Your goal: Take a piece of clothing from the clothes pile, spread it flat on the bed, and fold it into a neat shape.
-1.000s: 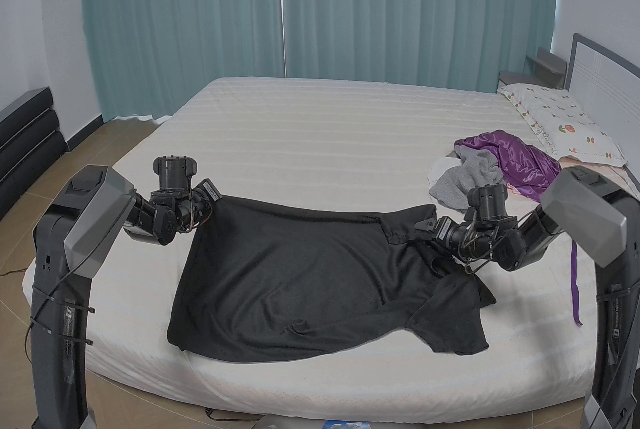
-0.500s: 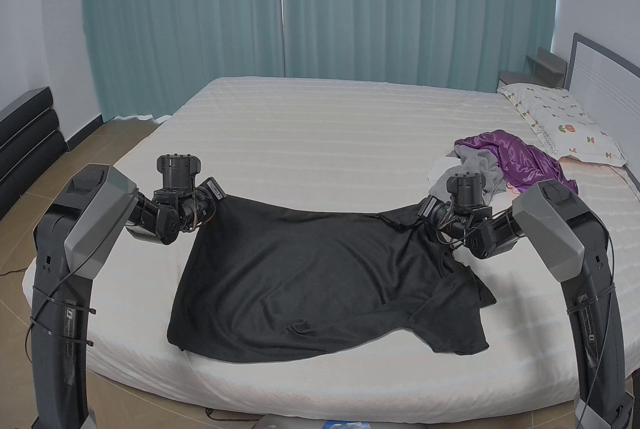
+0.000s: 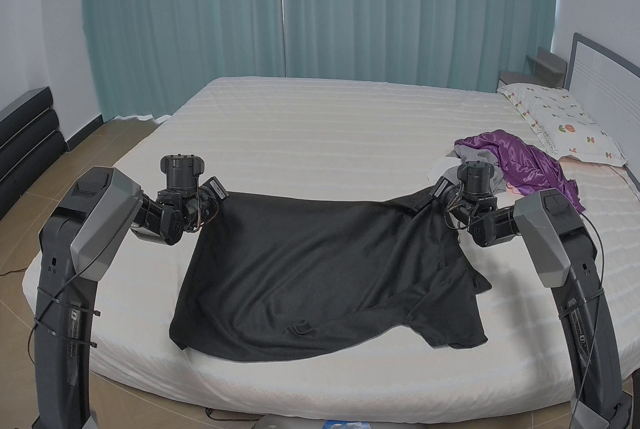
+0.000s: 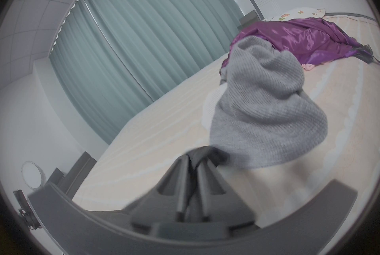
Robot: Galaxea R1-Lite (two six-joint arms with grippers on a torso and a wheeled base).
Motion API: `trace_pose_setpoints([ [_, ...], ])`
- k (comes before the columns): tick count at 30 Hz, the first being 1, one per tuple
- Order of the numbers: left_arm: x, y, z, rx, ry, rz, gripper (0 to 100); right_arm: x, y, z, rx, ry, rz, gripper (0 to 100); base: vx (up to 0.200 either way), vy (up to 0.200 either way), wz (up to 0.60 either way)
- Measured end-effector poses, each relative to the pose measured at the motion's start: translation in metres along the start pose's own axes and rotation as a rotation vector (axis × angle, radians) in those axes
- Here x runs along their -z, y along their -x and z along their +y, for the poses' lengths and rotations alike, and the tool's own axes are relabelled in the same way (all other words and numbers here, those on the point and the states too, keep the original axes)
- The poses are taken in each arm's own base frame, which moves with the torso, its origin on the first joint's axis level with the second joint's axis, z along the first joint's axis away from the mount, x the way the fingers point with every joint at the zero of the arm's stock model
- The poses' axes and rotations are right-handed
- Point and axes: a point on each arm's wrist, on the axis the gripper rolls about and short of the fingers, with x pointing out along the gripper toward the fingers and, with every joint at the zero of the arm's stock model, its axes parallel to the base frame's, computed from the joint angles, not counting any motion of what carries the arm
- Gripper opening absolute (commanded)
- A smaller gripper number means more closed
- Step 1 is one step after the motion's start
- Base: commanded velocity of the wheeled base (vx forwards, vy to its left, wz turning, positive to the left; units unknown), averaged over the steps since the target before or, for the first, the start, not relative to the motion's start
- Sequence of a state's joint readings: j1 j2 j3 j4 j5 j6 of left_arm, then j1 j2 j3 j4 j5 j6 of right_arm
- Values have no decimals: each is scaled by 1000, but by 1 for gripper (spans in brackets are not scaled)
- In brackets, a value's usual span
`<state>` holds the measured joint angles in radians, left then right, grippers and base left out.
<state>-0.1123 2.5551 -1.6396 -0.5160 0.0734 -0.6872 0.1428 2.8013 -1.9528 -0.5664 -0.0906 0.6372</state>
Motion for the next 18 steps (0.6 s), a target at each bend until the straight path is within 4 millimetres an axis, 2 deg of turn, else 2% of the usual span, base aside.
trace_pose_setpoints([
  [4,4,-3,3,-7,-4,5,0,9,-5,-12,27,6,23,100,0,0,0],
  [8,7,-5,5,-11,-5,11,0,8,-5,-22,43,-2,31,100,0,0,0],
  [14,10,-7,7,-16,-5,17,0,10,5,-34,26,-14,116,100,0,0,0],
  [18,10,-8,8,-17,-5,18,0,11,12,-35,-18,-20,157,100,0,0,0],
])
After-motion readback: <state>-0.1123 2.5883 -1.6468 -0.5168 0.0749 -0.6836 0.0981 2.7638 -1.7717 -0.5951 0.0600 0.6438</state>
